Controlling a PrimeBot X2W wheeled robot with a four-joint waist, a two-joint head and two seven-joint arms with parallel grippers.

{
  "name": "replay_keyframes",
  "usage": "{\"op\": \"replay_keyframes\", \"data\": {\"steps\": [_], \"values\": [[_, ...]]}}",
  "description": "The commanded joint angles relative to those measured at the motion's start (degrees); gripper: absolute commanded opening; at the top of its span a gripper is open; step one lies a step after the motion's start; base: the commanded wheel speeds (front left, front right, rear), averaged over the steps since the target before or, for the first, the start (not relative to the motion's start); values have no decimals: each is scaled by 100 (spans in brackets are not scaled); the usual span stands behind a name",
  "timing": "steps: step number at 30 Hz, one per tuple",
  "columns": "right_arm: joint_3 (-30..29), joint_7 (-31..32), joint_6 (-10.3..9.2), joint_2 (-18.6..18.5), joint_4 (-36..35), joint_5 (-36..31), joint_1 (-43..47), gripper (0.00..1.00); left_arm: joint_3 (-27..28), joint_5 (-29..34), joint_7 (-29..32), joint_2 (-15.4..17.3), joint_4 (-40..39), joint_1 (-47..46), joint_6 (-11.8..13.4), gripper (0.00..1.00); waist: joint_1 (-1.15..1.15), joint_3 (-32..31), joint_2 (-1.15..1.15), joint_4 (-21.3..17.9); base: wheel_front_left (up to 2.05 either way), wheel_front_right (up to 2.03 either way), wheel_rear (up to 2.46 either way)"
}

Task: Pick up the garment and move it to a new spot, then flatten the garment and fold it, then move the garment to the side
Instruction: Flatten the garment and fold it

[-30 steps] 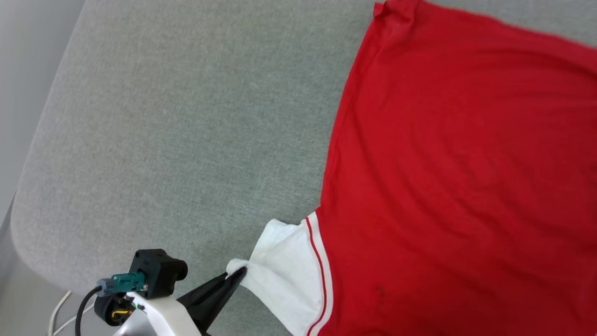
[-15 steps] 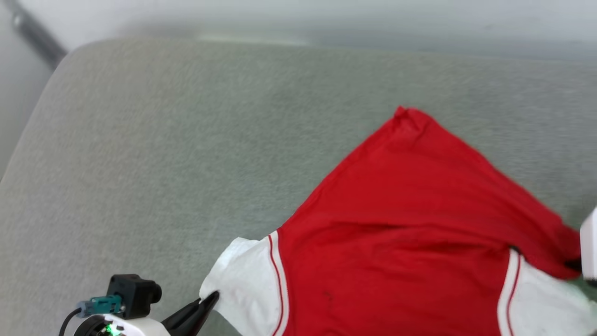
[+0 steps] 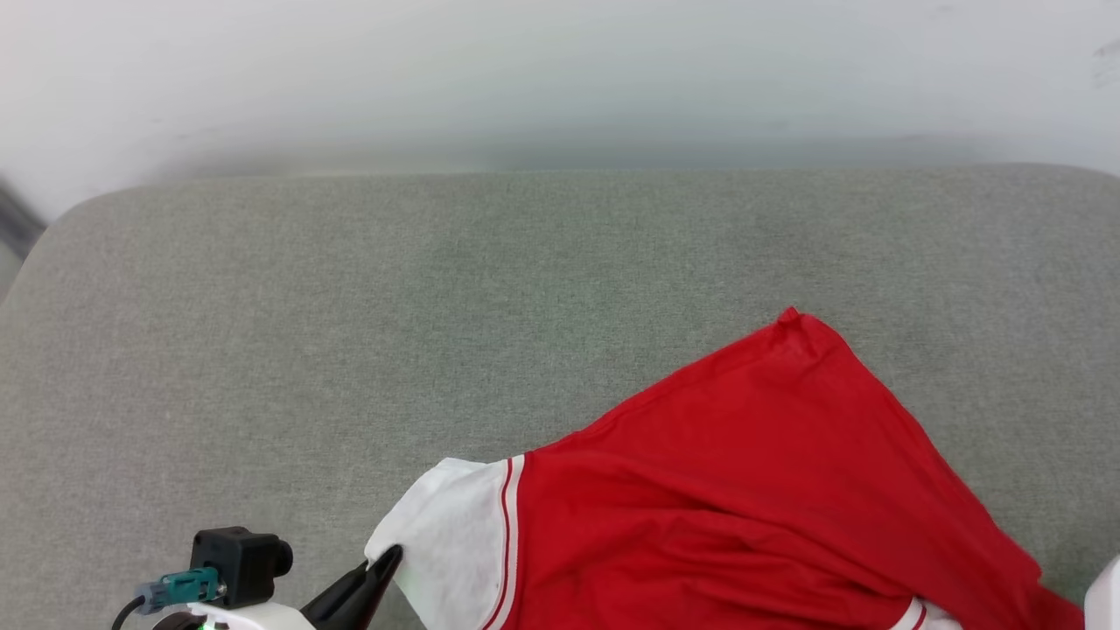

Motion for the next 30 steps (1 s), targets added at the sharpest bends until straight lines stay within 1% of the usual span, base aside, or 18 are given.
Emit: {"op": "replay_keyframes", "data": {"steps": [1,6,8,14,20,22,25,30], "values": [[-20,-35,-2,91,-103,54,232,0,17,-6,-76,-36,11,42,40,0,1,-72,0,-60,0,0,0],[8,-158,-2,214,-226,74,567,0,33,-29,-171,-150,21,33,106,0,1,-161,0,-113,0,0,0],[43,-302,-2,162,-288,36,565,100,0,-8,-172,-165,8,16,103,0,1,-179,0,-121,0,0,0],[318,-274,-2,-150,-702,265,256,100,-36,92,-136,-85,-97,12,131,0,1,-153,0,-102,0,0,0],[592,-12,-2,-451,-1344,451,-372,100,-101,232,-97,-38,-301,-118,121,0,1,81,0,92,0,0,0],[700,87,-2,-478,-1491,422,-679,100,-119,282,-93,-28,-373,-183,107,0,1,199,0,183,0,0,0],[897,229,-2,-395,-1559,348,-1190,100,-156,341,-70,-14,-469,-287,87,0,1,394,0,352,0,0,0],[1204,360,-2,-296,-1222,-10,-1997,100,-234,440,-29,-30,-604,-499,38,0,1,718,0,680,0,0,0]]}}
